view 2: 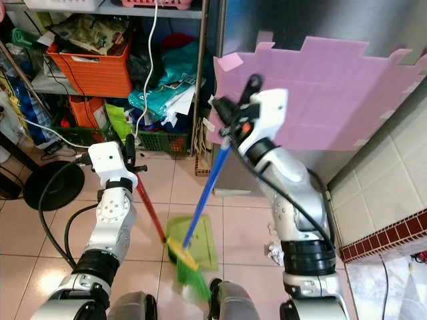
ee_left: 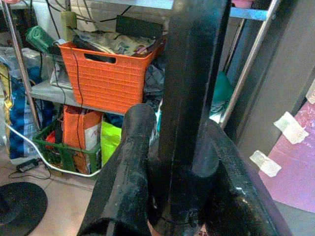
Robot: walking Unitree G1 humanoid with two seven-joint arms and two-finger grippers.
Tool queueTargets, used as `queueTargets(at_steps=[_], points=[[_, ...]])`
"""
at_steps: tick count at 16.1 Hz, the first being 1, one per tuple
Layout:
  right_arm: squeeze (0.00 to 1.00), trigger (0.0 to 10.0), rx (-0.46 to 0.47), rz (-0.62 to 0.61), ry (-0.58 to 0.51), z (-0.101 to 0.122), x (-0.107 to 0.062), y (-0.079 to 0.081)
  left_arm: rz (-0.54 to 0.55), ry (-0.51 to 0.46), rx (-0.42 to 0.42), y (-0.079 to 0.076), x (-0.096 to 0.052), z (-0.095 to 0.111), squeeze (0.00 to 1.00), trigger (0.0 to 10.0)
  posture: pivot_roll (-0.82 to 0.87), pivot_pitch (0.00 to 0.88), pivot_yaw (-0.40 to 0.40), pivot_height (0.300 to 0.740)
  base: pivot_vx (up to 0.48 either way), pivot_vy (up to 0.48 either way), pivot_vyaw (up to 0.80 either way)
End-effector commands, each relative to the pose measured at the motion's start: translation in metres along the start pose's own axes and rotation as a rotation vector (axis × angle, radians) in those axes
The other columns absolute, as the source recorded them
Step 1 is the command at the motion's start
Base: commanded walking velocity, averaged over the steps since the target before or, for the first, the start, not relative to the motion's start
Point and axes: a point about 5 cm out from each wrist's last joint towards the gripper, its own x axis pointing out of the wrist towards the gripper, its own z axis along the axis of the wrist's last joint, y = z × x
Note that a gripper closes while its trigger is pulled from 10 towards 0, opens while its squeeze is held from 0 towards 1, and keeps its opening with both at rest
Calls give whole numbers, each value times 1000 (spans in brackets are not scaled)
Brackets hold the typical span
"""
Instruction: Sweep floor
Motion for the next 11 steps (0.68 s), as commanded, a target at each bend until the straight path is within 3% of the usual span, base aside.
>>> queueTargets(at_steps=[1,3,7,11], points=[[0,10000,-91,-54,-116,21,4,-5,-18,-21,-24,-7,2,5,0,10000,-85,131,-33,740,0,0,0],[0,10000,-278,-172,-176,39,3,-19,-91,-29,-30,-13,2,9,0,10000,-85,133,-29,740,0,0,0],[0,10000,-377,-261,-222,53,0,-30,-186,-36,-47,-21,0,14,0,10000,-80,135,-24,740,0,0,0],[0,10000,-453,-365,-204,48,-7,-41,-230,-21,-48,-18,-7,13,0,10000,-77,121,-8,740,0,0,0]])
